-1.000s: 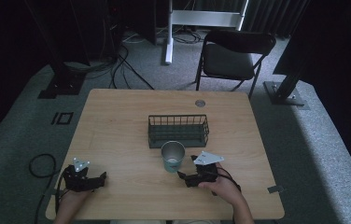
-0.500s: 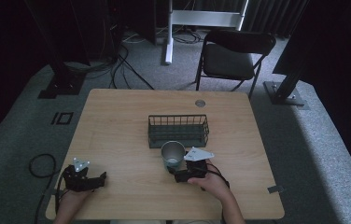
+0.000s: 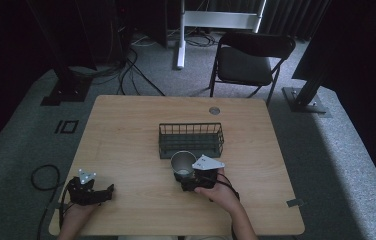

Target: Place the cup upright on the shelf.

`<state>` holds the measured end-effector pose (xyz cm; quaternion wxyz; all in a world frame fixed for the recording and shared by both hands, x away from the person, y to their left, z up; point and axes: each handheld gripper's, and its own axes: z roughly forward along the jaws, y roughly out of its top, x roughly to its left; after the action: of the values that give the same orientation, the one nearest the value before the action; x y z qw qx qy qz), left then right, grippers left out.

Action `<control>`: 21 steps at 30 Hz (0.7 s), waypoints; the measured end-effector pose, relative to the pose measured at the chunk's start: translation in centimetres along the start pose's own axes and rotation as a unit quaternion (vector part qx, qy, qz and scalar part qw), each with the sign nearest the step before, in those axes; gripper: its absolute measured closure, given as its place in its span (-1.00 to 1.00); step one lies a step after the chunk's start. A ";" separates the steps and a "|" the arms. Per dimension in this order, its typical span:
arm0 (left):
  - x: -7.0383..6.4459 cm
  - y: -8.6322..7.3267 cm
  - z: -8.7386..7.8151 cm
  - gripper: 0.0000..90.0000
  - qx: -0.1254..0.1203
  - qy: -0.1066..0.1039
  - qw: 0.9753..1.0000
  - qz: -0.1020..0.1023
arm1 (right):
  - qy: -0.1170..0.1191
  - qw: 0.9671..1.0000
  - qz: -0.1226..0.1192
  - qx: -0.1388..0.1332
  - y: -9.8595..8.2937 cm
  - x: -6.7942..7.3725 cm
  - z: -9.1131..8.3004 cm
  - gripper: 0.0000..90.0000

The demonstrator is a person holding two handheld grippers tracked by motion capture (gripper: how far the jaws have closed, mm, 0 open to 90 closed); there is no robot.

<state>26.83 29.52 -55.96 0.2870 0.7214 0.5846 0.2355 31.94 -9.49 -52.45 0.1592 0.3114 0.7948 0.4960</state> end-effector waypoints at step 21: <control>0.0 0.0 0.0 -0.97 -0.002 0.000 1.000 -0.002 | 0.012 0.999 -0.003 -0.044 4.6 0.3 -1.8 -0.66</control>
<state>26.84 29.50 -55.98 0.2886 0.7199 0.5855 0.2359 32.25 -9.11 -47.49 0.1645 0.2956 0.7752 0.5335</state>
